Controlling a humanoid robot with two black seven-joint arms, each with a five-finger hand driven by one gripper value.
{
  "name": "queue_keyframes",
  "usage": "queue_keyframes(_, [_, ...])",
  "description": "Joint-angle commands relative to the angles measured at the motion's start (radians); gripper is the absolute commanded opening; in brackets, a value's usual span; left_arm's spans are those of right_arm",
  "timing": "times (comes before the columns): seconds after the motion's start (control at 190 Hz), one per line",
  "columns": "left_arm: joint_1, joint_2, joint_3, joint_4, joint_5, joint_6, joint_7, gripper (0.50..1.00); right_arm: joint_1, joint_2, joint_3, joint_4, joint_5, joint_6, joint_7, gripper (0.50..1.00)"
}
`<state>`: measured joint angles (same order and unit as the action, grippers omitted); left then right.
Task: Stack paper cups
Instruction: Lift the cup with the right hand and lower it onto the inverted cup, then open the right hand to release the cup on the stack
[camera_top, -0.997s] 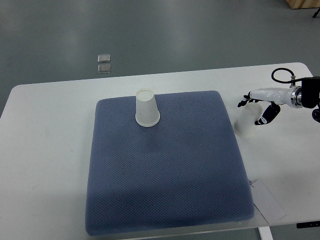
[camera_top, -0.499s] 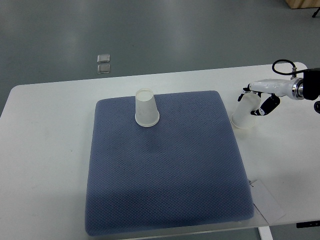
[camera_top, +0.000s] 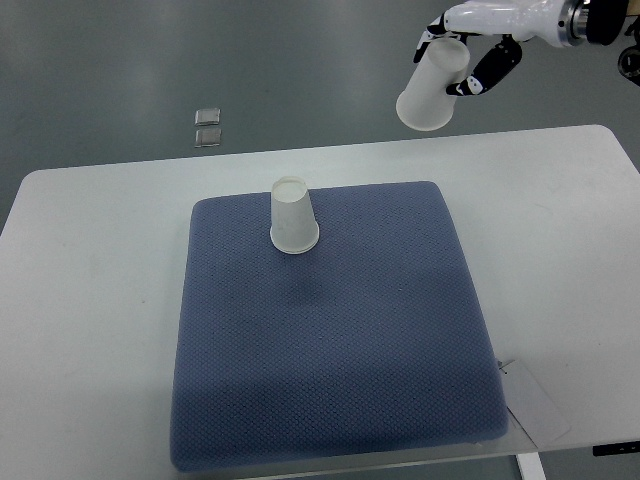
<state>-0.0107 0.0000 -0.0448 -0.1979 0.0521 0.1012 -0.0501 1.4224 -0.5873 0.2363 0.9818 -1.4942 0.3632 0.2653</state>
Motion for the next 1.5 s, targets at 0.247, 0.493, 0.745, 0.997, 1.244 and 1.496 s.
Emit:
queue_keyframes(0.247, [0.000, 0.000, 0.000, 0.000, -0.002, 0.000, 0.000, 1.000, 0.075, 0.238, -0.011, -0.012, -0.008, 0.017, -0.014, 0.623])
queue_keyframes(0.493, [0.000, 0.000, 0.000, 0.000, 0.000, 0.000, 0.001, 1.000, 0.073, 0.353, -0.075, -0.063, -0.014, 0.014, -0.026, 0.625])
queue_keyframes(0.745, [0.000, 0.000, 0.000, 0.000, 0.000, 0.000, 0.001, 1.000, 0.066, 0.389, -0.094, -0.103, -0.023, 0.013, -0.026, 0.633])
queue_keyframes(0.997, [0.000, 0.000, 0.000, 0.000, 0.000, 0.000, 0.001, 1.000, 0.064, 0.389, -0.144, -0.103, -0.024, 0.014, -0.026, 0.650])
queue_keyframes(1.244, [0.000, 0.000, -0.001, 0.000, 0.000, 0.000, 0.000, 1.000, 0.062, 0.412, -0.144, -0.103, -0.024, 0.014, -0.028, 0.662])
queue_keyframes(1.496, [0.000, 0.000, 0.000, 0.000, 0.000, 0.000, 0.000, 1.000, 0.052, 0.426, -0.146, -0.104, -0.026, 0.011, -0.029, 0.672])
